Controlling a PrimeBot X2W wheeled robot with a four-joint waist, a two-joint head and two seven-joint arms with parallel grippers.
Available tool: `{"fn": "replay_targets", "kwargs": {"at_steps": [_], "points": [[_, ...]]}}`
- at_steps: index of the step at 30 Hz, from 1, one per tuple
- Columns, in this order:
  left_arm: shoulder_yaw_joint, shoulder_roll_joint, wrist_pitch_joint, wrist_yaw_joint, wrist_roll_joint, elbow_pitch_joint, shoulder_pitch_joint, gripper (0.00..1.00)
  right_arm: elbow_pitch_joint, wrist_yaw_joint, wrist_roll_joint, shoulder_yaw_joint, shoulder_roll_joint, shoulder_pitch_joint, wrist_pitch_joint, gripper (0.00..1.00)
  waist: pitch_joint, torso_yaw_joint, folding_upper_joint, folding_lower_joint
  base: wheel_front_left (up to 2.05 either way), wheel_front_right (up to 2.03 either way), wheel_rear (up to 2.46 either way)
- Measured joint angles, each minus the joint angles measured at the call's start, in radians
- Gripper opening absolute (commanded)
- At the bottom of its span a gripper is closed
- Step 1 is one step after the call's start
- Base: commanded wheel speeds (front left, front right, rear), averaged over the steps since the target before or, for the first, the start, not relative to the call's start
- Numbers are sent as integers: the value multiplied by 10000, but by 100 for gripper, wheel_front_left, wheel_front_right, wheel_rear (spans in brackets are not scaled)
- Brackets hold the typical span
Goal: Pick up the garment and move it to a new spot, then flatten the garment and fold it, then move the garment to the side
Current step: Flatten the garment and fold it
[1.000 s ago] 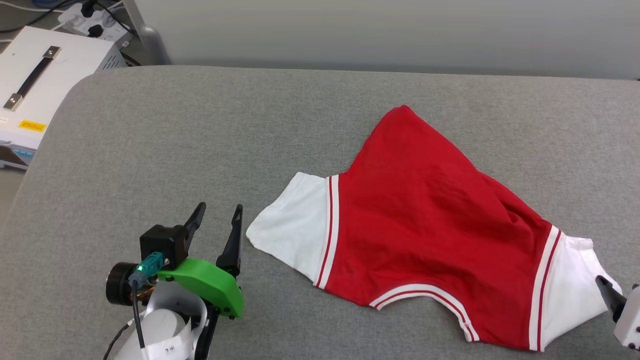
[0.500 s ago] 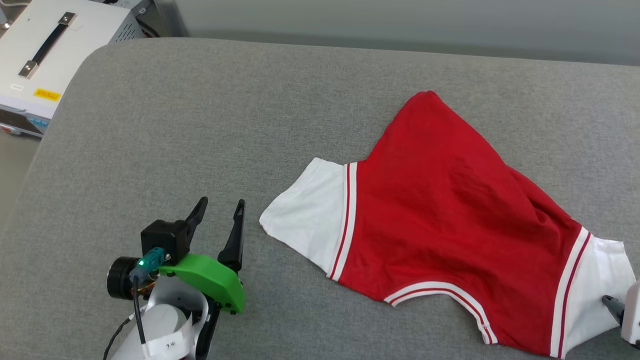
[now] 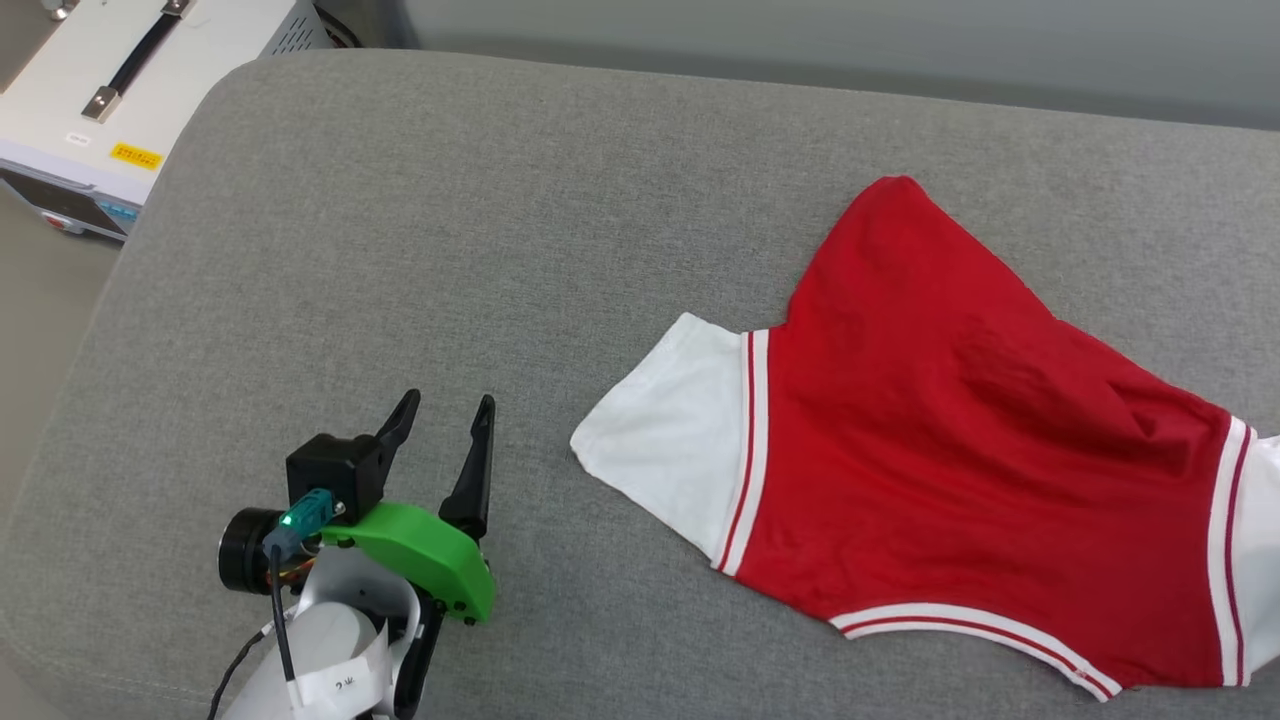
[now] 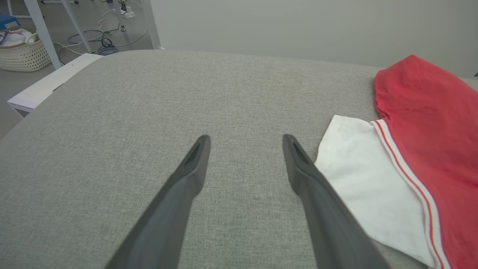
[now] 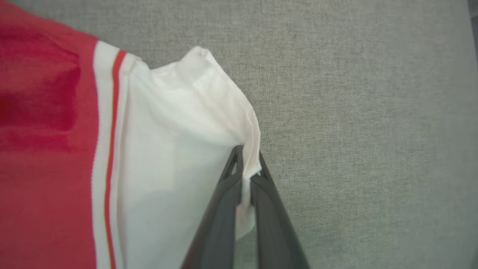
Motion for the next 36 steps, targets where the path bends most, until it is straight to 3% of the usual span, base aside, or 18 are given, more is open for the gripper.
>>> {"fn": "replay_targets", "kwargs": {"at_steps": [4,5,11,12,17,24,28,32,33,36], "points": [[-61,-8,0,-2,-17,77,0,100,554,0,-376,29,-215,-246,-366,0,-119,41,0,0,0,0,0],[-81,-10,0,-4,-19,96,0,100,654,0,-430,90,-217,-267,-479,100,-152,45,0,0,0,0,0],[-190,-42,-13,-77,-125,176,14,100,761,0,-462,119,-19,-335,-1760,100,-480,-14,0,0,0,0,0],[-205,-44,-107,-81,-184,190,26,100,345,0,-142,316,81,-299,-2556,100,-695,-97,0,0,0,0,0],[-257,-42,-219,-169,-301,130,178,100,-721,0,203,439,267,224,-3848,100,-1038,-337,0,0,0,0,0],[-537,56,169,-336,-399,-391,339,100,-2426,0,382,263,1540,1476,-4773,100,-1266,-884,0,0,0,0,0],[-752,374,1118,-433,-399,-968,306,100,-3281,0,426,449,2130,1914,-4955,100,-1222,-1242,0,0,0,0,0],[-993,748,3139,-267,-548,-1367,252,100,-3776,0,291,558,2372,2233,-4970,100,-1088,-1593,0,0,0,0,0],[-1139,989,4824,213,-706,-1559,197,100,-3990,0,270,621,2589,2241,-4968,100,-959,-1867,0,0,0,0,0],[-1243,1325,5835,629,-640,-1647,175,100,-4107,0,270,727,2757,2240,-4968,100,-827,-2151,0,-1,0,0,0]]}}
